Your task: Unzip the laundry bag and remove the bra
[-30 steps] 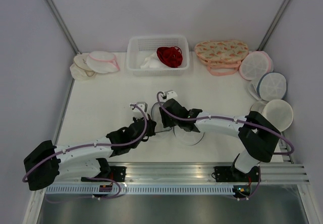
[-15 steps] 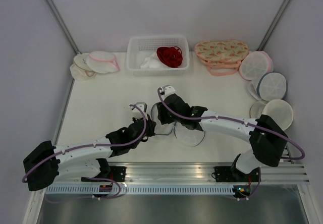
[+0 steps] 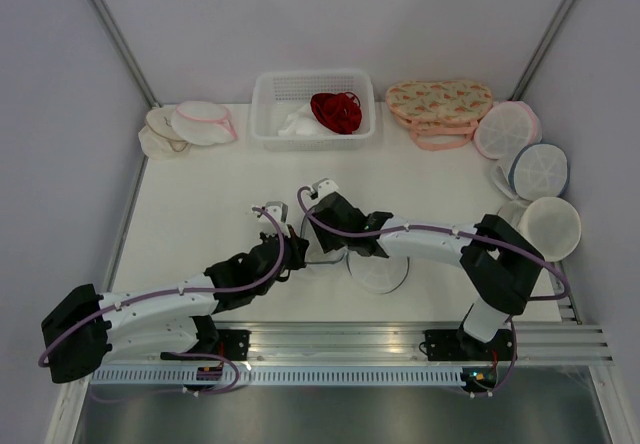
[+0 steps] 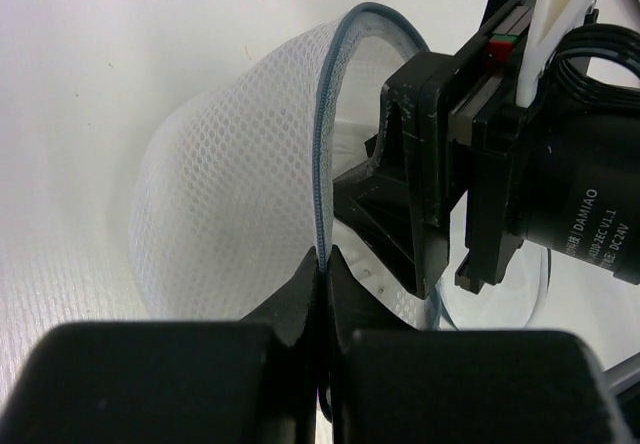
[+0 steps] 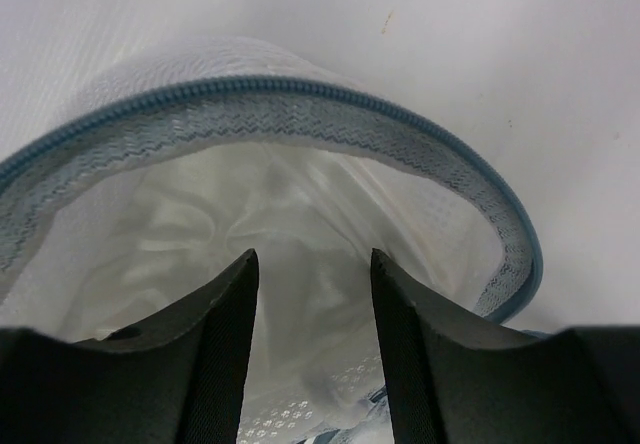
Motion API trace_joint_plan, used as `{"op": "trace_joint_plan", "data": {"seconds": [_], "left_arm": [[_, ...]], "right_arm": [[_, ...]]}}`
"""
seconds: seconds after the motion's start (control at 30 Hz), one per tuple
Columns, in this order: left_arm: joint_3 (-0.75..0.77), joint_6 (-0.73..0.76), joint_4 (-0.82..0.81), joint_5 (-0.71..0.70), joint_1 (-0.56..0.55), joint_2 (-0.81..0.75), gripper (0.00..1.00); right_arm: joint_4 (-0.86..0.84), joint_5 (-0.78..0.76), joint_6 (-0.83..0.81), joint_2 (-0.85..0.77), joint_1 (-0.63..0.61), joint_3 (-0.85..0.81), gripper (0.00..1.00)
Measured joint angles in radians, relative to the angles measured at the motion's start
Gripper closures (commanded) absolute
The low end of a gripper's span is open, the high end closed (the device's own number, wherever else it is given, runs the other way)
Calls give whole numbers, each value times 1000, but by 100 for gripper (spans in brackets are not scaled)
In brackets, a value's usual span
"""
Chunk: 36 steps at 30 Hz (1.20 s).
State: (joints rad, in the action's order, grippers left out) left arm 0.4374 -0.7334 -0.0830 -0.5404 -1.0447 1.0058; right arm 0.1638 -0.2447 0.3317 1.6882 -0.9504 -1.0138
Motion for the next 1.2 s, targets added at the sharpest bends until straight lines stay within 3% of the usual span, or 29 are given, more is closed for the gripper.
{"op": "trace_joint_plan", "data": {"seconds": [0.3, 0.4, 0.43, 0.47, 0.8, 1.03, 1.2], "left_arm": [[-1, -1, 0, 0, 0, 3, 98], [-1, -2, 0, 0, 0, 7, 98], [-1, -2, 0, 0, 0, 9, 98], [-1, -3, 0, 0, 0, 11, 98], [-3, -12, 0, 0, 0, 13, 98], [-20, -28, 3, -1, 0, 13, 98], [-20, -34, 3, -1, 0, 16, 98]], "right_arm": [[16, 1, -47, 80, 0, -3, 48], [9, 6, -43, 92, 0, -3, 69], [6, 10, -39, 92, 0, -3, 89], [5, 11, -42, 93, 0, -3, 98], [-6, 72, -17, 54, 6, 28, 100], [-35, 277, 3, -188, 6, 148, 99], [-182, 417, 43, -306, 6, 239, 100]]}}
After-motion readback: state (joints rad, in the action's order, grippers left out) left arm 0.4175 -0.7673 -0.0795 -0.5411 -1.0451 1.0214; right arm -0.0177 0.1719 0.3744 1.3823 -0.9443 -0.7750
